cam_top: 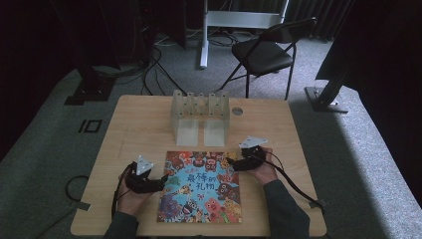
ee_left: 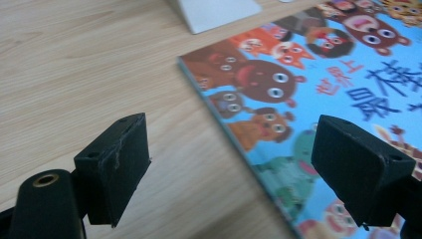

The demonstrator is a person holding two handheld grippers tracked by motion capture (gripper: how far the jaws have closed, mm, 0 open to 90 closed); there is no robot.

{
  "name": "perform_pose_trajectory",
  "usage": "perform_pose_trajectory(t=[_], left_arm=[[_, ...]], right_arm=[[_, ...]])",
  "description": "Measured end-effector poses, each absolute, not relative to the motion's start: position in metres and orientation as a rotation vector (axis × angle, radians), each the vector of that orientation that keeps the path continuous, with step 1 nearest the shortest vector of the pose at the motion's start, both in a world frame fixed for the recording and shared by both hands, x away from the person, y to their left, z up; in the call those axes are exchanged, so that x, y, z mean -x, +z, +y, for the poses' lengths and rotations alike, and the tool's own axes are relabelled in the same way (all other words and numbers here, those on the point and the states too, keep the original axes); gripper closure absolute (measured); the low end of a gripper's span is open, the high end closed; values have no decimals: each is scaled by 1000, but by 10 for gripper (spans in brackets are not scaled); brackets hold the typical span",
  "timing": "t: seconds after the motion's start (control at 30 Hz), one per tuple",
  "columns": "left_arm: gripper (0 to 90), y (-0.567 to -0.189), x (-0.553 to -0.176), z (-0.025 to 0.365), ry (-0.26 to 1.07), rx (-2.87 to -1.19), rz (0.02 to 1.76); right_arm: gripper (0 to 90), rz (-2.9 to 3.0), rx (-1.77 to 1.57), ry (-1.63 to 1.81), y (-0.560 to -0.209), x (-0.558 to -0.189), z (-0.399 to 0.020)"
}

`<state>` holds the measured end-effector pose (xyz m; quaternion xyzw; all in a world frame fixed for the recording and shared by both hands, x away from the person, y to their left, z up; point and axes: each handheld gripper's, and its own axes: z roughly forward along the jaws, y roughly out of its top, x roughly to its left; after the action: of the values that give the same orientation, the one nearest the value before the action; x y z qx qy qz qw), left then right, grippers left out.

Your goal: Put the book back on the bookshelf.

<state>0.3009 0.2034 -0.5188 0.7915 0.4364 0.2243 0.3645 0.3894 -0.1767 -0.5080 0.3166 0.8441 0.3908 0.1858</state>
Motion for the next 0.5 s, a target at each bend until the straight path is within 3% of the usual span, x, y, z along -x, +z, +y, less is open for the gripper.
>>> perform_pose_trajectory(t=[0.5], left_arm=[[156, -527, -281, 157, 476, -2147, 932]], right_arm=[[151, 2470, -966, 1087, -541, -405, -164]])
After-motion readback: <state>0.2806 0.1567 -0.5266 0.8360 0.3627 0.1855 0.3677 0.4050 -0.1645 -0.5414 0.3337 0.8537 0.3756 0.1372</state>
